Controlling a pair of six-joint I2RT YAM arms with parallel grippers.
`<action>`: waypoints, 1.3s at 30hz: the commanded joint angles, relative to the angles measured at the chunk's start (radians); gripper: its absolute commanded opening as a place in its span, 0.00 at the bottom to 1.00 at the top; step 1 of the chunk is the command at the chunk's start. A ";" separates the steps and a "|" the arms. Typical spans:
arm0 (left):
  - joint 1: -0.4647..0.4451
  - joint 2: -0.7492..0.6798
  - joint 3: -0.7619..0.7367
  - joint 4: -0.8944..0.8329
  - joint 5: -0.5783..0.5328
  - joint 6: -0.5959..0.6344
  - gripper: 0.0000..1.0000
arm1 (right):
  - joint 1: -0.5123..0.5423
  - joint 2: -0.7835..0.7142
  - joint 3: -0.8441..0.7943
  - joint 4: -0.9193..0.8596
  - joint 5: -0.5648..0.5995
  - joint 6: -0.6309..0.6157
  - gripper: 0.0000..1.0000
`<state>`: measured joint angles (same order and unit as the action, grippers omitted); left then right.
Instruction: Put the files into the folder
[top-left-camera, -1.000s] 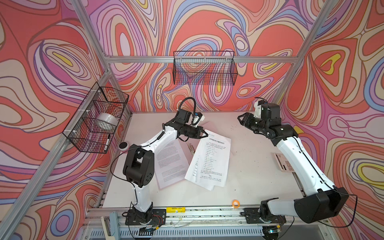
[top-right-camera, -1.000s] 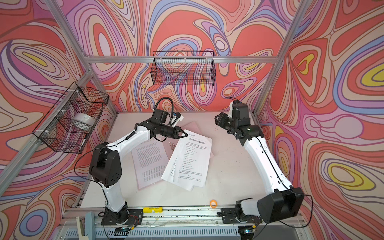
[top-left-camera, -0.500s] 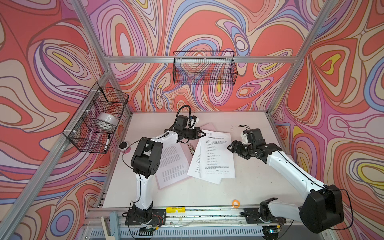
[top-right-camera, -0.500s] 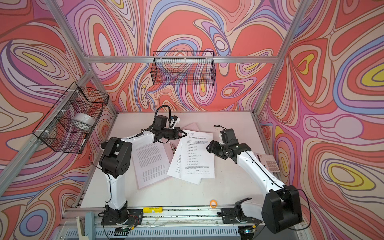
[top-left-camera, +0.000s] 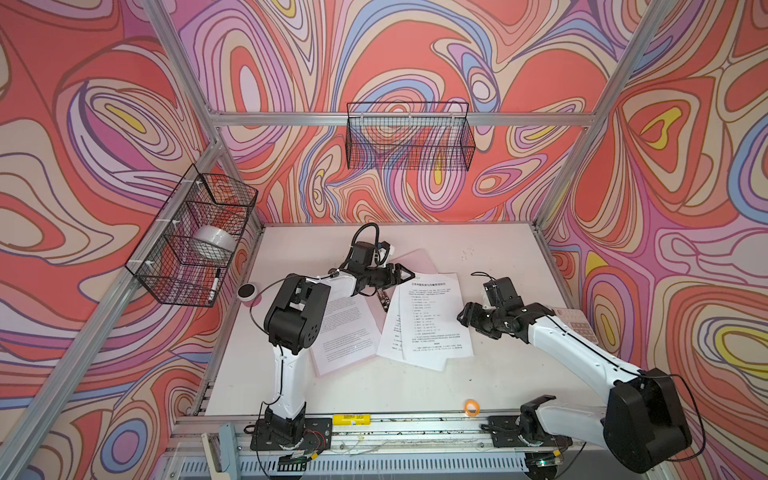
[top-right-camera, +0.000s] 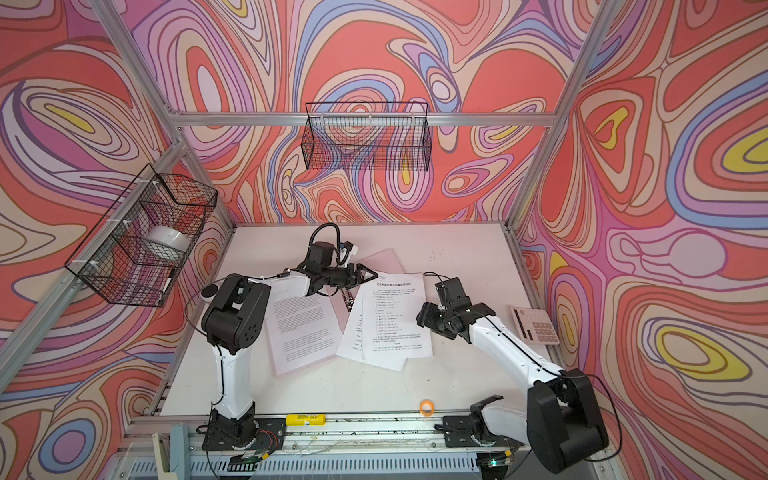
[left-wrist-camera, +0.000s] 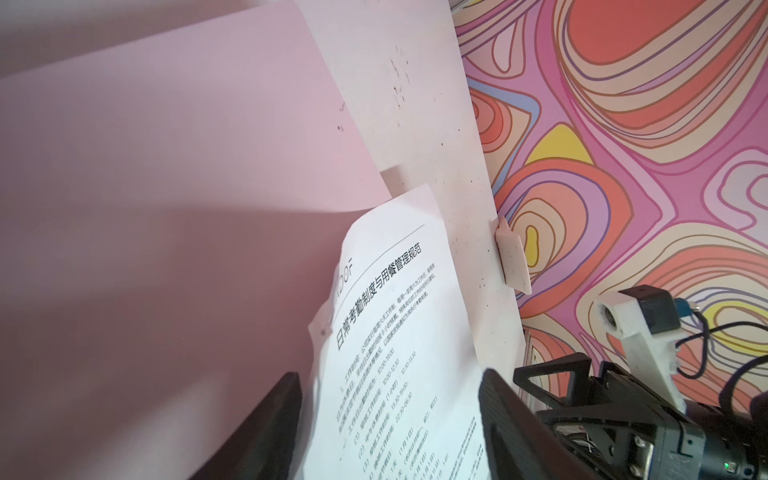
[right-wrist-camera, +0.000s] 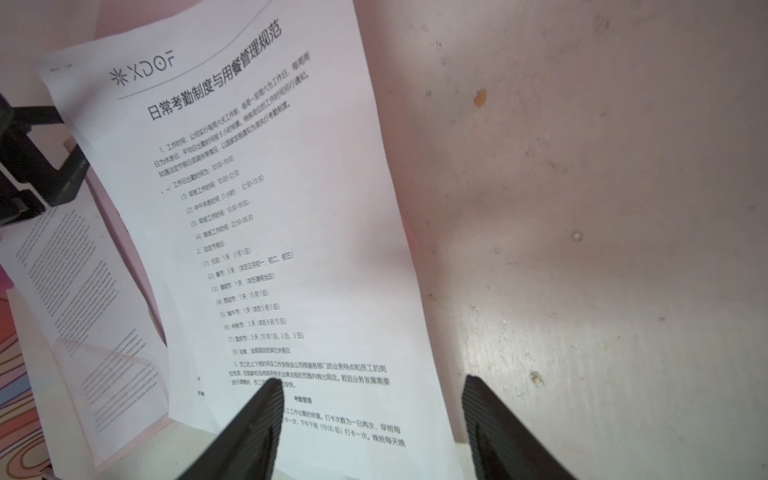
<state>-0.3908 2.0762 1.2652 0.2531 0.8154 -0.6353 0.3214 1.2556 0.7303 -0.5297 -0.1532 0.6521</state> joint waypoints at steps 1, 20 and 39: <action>0.007 0.021 -0.033 0.063 0.018 -0.018 0.70 | -0.001 0.048 -0.035 0.057 0.015 0.004 0.71; 0.020 0.039 -0.093 0.147 0.026 -0.053 0.87 | 0.231 0.108 -0.004 0.061 0.057 0.115 0.70; 0.020 0.062 -0.113 0.202 0.058 -0.076 0.83 | 0.386 0.146 0.069 -0.038 0.172 0.169 0.70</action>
<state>-0.3775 2.0975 1.1572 0.4698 0.8581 -0.7113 0.7029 1.4437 0.7704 -0.4953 -0.0540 0.8242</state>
